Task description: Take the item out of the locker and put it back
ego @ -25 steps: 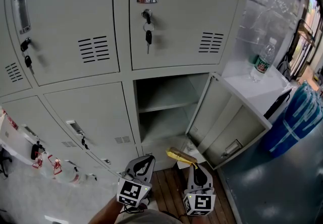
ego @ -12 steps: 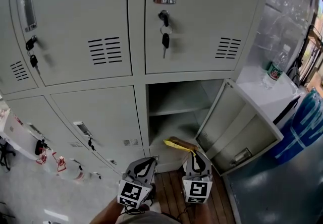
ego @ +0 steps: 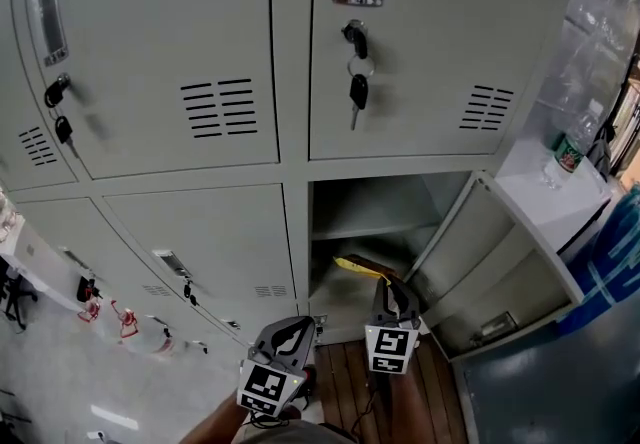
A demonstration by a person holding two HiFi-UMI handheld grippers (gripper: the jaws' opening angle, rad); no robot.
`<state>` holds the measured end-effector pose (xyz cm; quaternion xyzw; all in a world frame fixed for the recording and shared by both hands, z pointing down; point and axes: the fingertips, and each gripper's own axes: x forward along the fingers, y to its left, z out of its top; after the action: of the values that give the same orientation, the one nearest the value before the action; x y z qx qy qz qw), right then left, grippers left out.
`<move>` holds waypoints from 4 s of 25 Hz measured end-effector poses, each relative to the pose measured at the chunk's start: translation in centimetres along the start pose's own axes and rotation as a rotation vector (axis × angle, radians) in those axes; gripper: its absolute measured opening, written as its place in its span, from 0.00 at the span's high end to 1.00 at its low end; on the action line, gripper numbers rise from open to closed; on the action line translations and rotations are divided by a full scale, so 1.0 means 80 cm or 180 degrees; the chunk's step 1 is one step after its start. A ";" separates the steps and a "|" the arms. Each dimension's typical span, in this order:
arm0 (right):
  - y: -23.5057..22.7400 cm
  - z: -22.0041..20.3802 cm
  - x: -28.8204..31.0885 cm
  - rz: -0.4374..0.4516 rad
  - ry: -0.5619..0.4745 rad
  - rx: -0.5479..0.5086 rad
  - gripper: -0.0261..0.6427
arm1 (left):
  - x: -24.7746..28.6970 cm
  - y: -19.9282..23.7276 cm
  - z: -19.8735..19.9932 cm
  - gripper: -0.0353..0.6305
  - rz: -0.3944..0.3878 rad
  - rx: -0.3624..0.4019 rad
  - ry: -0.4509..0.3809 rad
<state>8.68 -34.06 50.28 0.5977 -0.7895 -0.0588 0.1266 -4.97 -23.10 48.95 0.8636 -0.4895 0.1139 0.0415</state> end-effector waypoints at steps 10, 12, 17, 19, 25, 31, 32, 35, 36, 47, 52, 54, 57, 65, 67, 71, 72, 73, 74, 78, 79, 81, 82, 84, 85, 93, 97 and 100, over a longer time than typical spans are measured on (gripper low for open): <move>0.012 -0.052 0.051 0.0012 0.0247 -0.0030 0.92 | 0.008 0.019 -0.013 0.92 0.0023 -0.0013 0.0105; 0.015 -0.060 0.053 0.0016 0.0266 -0.0004 0.92 | 0.009 0.021 -0.016 0.92 0.0026 -0.0024 0.0113; 0.025 -0.076 0.054 0.0021 0.0292 0.0012 0.92 | 0.010 0.022 -0.026 0.92 0.0012 -0.0059 0.0156; 0.027 -0.082 0.055 0.0016 0.0303 -0.0006 0.92 | 0.011 0.020 -0.030 0.92 -0.0004 -0.0076 0.0173; 0.037 -0.087 0.054 0.0039 0.0278 -0.0083 0.92 | 0.013 0.013 -0.041 0.92 -0.0041 -0.0125 0.0209; 0.039 -0.090 0.052 0.0041 0.0251 -0.0108 0.91 | 0.011 0.011 -0.047 0.92 -0.0032 -0.0135 0.0228; 0.040 -0.090 0.052 0.0048 0.0254 -0.0100 0.91 | 0.010 0.012 -0.046 0.92 -0.0020 -0.0132 0.0227; 0.044 -0.087 0.050 0.0088 0.0246 -0.0019 0.89 | 0.008 0.013 -0.046 0.92 0.0006 -0.0129 0.0223; 0.046 -0.086 0.049 0.0131 0.0242 0.0023 0.89 | 0.007 0.013 -0.045 0.92 0.0009 -0.0128 0.0220; 0.067 -0.094 0.038 0.0640 0.0281 0.0392 0.61 | 0.004 0.001 -0.045 0.92 -0.0006 -0.0114 0.0225; 0.073 -0.097 0.031 0.0759 0.0280 0.0594 0.51 | -0.001 -0.006 -0.044 0.92 -0.0007 -0.0108 0.0211; 0.072 -0.097 0.028 0.0741 0.0280 0.0604 0.51 | -0.004 -0.009 -0.045 0.92 -0.0001 -0.0108 0.0209; 0.069 -0.095 0.024 0.0712 0.0274 0.0614 0.51 | -0.010 -0.010 -0.045 0.92 0.0016 -0.0110 0.0202; 0.064 -0.067 0.006 0.0708 0.0197 0.0697 0.51 | -0.020 -0.012 -0.035 0.92 0.0063 -0.0064 0.0114; 0.061 -0.049 -0.006 0.0742 0.0134 0.0790 0.51 | -0.022 -0.012 -0.027 0.92 0.0072 -0.0049 0.0061; 0.053 -0.022 -0.041 0.0741 0.0015 0.0863 0.55 | -0.029 -0.016 -0.013 0.92 0.0082 -0.0018 -0.0043; 0.050 -0.017 -0.051 0.0713 -0.0016 0.0884 0.56 | -0.031 -0.017 -0.011 0.92 0.0086 -0.0011 -0.0062; 0.046 -0.013 -0.061 0.0680 -0.0046 0.0906 0.58 | -0.034 -0.018 -0.009 0.92 0.0090 -0.0004 -0.0079; 0.043 -0.009 -0.071 0.0639 -0.0075 0.0921 0.59 | -0.037 -0.020 -0.007 0.92 0.0095 0.0001 -0.0097; 0.031 0.002 -0.113 0.0453 -0.0170 0.0892 0.66 | -0.048 -0.026 -0.002 0.92 0.0106 0.0011 -0.0154; 0.031 0.004 -0.124 0.0427 -0.0180 0.0886 0.67 | -0.051 -0.028 -0.002 0.92 0.0107 0.0009 -0.0164; 0.032 0.007 -0.147 0.0367 -0.0197 0.0854 0.71 | -0.058 -0.033 -0.003 0.92 0.0109 0.0002 -0.0178; 0.033 0.009 -0.159 0.0328 -0.0214 0.0825 0.73 | -0.062 -0.035 -0.004 0.92 0.0110 0.0001 -0.0181; 0.036 0.012 -0.181 0.0273 -0.0244 0.0785 0.77 | -0.068 -0.041 -0.007 0.92 0.0110 0.0006 -0.0186; 0.039 0.011 -0.190 0.0265 -0.0249 0.0780 0.79 | -0.072 -0.044 -0.009 0.92 0.0112 0.0008 -0.0187; 0.061 -0.004 -0.259 0.0256 -0.0214 0.0792 0.90 | -0.111 -0.069 -0.026 0.92 0.0146 -0.0003 -0.0164; 0.068 -0.017 -0.287 0.0248 -0.0162 0.0799 0.92 | -0.125 -0.083 -0.031 0.92 0.0144 -0.0005 -0.0165; 0.069 -0.028 -0.301 0.0214 -0.0110 0.0756 0.93 | -0.133 -0.093 -0.035 0.92 0.0134 -0.0003 -0.0153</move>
<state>10.27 -9.33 50.70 0.5806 -0.8125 0.0291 0.0432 -4.34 -9.83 49.43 0.8556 -0.5084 0.0937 0.0277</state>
